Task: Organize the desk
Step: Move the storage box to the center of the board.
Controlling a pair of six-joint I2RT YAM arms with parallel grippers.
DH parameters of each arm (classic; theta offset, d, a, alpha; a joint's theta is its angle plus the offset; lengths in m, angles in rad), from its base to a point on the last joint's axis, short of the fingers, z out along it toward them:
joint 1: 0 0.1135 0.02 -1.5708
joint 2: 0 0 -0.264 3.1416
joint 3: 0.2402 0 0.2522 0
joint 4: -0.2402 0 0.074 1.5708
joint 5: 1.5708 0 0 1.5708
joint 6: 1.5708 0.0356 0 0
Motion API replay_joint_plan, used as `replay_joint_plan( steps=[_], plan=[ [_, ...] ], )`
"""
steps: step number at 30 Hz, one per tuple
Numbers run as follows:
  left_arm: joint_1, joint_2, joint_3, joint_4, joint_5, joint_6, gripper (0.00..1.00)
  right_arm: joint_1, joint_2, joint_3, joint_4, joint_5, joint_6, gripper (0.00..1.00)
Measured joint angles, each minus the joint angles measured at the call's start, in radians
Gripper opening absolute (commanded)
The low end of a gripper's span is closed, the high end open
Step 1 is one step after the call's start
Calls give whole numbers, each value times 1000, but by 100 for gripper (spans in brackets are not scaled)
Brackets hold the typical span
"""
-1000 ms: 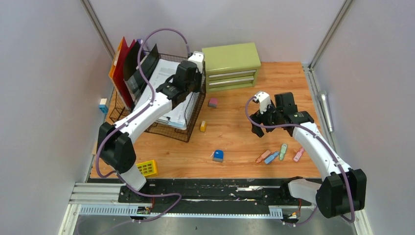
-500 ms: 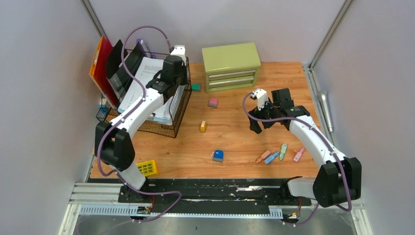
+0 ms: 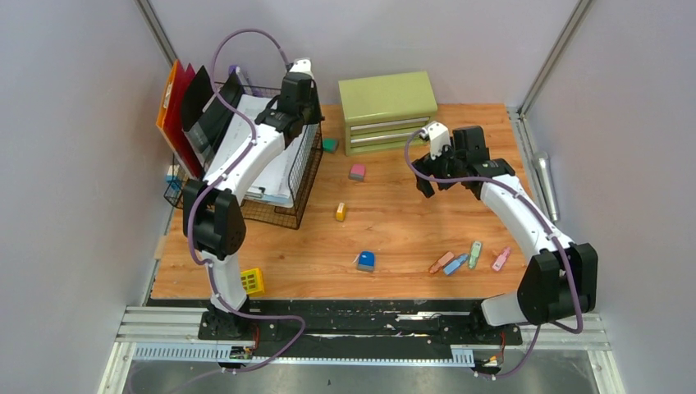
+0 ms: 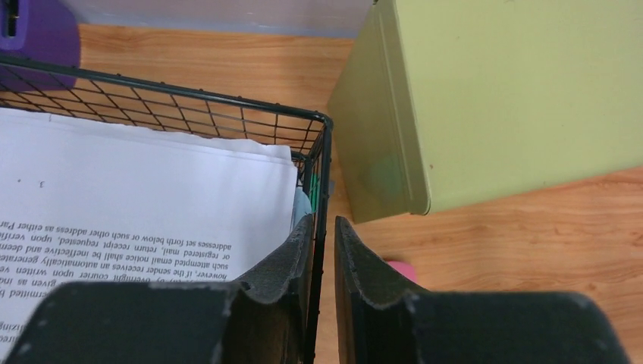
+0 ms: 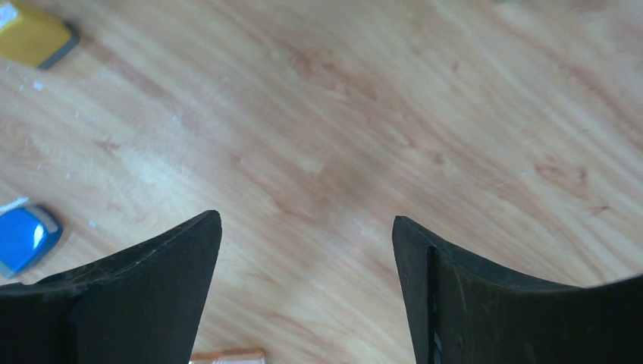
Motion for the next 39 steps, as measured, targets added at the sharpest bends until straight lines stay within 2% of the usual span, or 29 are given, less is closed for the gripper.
replay_joint_plan(
  steps=[3,4,5,6,7,8,9,11,17,22,28,34,39],
  plan=[
    [2,52,77,-31,19,-16,26,0,34,53,48,42,8,88],
    [2,64,94,-37,21,-18,33,0,47,71,61,55,10,88],
    [2,77,114,-47,24,-18,45,0,63,92,77,70,13,88],
    [2,89,134,-56,29,-19,53,0,80,112,96,86,16,89],
    [1,97,148,-61,37,-19,68,0,98,133,114,103,23,89],
    [0,98,153,-61,47,-15,75,0,119,153,137,123,32,89],
    [-2,98,153,-62,53,-12,86,0,132,163,149,137,38,90],
    [-4,95,152,-55,68,1,96,0,159,183,182,171,56,90],
    [-8,56,147,-48,113,76,100,-24,221,230,243,216,127,91],
    [-26,26,216,-62,134,174,100,-82,305,336,280,199,214,90],
    [-117,14,275,-61,133,266,100,-149,425,475,304,131,307,91],
    [-197,105,378,-59,143,286,100,-190,542,588,312,50,388,92],
    [-188,222,403,-46,76,270,100,-204,630,672,325,-10,438,92]
  ],
)
